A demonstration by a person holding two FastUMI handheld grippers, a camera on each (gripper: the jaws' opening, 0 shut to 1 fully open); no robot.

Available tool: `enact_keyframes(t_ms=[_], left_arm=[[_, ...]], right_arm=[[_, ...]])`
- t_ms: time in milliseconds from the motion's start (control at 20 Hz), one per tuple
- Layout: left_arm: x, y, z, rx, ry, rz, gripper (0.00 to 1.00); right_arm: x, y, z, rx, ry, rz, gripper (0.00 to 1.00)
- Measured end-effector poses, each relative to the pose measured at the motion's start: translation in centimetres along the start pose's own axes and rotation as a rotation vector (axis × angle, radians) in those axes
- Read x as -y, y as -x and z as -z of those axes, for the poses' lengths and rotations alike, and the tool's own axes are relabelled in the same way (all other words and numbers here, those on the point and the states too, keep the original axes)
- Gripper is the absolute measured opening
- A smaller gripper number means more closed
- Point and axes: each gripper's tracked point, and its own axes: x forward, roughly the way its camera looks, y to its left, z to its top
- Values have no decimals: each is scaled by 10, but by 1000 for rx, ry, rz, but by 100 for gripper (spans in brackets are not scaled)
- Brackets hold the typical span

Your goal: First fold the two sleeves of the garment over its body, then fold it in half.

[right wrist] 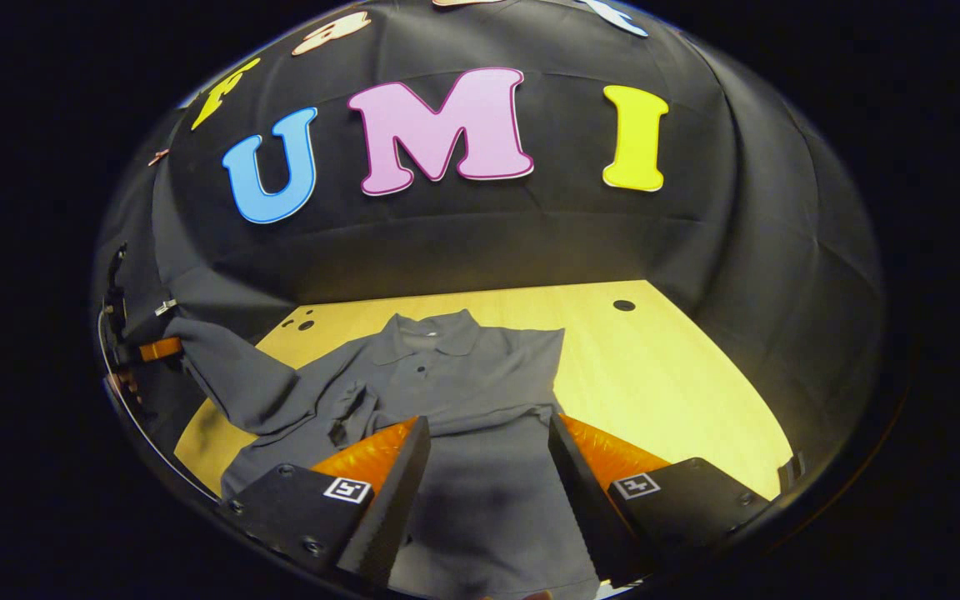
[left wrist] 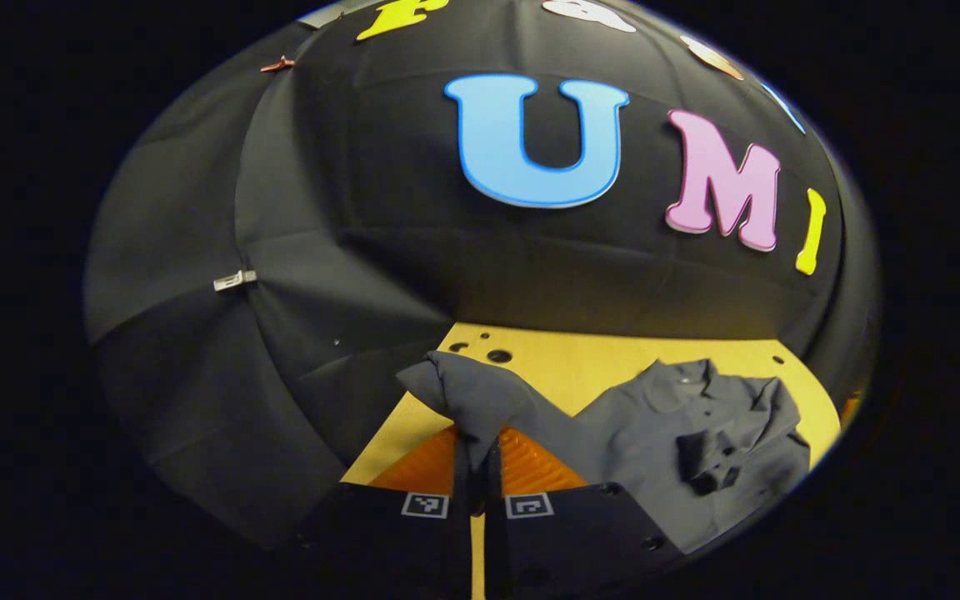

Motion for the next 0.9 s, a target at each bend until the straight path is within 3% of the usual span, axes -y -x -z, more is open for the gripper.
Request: enact_keyframes(t_ms=[150,350,900], left_arm=[[44,15,-23,25,-2,43,10],[111,30,-36,15,-17,119,13],[290,29,-7,-6,-65,281,11]], right_arm=[[17,1,-2,8,2,2,96],[42,5,3,0,-7,4,99],[124,3,11,-18,-48,48,99]])
